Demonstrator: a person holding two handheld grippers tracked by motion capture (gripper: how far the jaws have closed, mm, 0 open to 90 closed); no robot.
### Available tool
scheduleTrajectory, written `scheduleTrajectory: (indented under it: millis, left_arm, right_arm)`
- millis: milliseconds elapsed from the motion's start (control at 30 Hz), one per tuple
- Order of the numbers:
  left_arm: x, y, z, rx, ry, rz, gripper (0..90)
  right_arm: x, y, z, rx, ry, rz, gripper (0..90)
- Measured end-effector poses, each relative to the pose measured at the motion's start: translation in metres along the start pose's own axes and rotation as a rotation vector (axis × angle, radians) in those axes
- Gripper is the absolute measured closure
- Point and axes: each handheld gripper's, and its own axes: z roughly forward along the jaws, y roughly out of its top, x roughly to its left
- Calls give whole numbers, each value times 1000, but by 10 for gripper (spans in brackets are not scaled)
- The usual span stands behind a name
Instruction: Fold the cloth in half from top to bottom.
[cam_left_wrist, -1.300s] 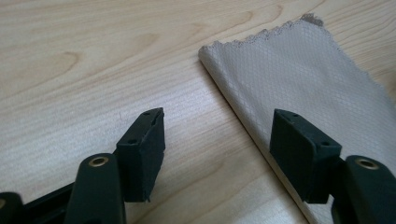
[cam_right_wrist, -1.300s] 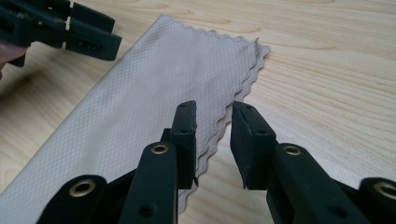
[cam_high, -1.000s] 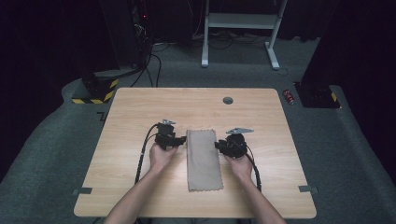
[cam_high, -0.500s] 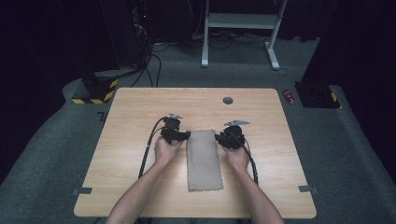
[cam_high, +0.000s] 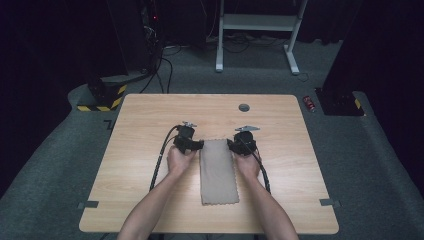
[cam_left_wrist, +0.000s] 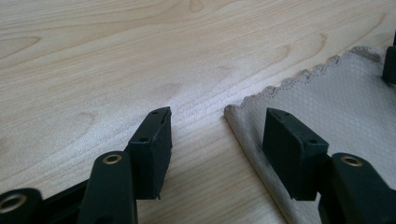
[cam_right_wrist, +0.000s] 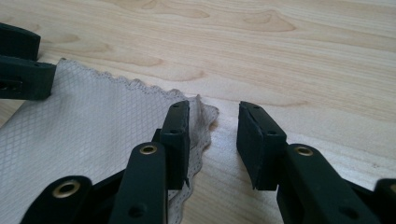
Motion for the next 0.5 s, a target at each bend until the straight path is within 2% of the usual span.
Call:
scheduleTrajectory:
  millis: [100,200,367,500]
  left_arm:
    - [-1,0,1,-4,12,18,420]
    - [-3,-1,1,-6,29,40,435]
    - [-4,-1,2,-13,32,65,494]
    - [-5,-1,2,-15,21,76,562]
  right_arm:
    - [2,5,2,24,-2,-19,641]
    - [10,8,6,42,-37,-93,660]
    - [11,10,6,51,-32,-109,725]
    - [16,18,8,103,-32,-149,823]
